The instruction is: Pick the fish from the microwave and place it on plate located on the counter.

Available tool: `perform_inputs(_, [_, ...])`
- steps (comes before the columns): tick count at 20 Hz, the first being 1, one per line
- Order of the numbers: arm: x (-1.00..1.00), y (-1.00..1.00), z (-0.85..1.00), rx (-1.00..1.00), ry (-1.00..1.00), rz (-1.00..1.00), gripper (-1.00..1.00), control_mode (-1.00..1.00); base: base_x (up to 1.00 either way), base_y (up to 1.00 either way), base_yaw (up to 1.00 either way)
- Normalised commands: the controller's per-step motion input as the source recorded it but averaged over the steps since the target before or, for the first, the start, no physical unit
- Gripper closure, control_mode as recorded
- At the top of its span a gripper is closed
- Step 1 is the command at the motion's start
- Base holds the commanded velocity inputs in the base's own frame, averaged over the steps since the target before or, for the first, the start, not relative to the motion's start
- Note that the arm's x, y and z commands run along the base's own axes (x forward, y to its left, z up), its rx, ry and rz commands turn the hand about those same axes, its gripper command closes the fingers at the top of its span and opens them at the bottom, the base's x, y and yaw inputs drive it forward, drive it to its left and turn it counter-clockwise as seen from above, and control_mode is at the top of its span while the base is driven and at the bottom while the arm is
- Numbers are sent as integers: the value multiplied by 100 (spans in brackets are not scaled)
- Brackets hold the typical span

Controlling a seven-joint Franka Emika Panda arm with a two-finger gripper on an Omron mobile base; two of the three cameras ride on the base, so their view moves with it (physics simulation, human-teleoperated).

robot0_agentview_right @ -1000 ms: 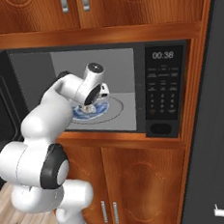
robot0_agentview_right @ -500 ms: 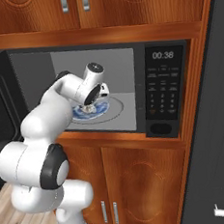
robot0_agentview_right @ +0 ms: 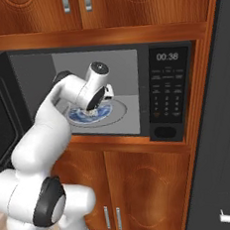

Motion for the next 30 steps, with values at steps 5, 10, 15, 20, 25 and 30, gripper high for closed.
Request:
perform_inputs(5, [-89,0,59,0,-1,-13,100,-100,0,0,0])
perform_inputs(10, [-100,19,24,0,4,-20,100,-100,0,0,0])
perform_inputs(15, [-87,3,34,0,11,-21,100,-100,0,0,0])
perform_inputs(20, [-60,-1,30,-2,20,-25,100,-100,0,0,0])
perform_inputs(25, [-42,-4,44,-1,14,-13,100,-100,0,0,0])
perform_inputs(30, [-32,0,43,-10,3,-1,100,-100,0,0,0])
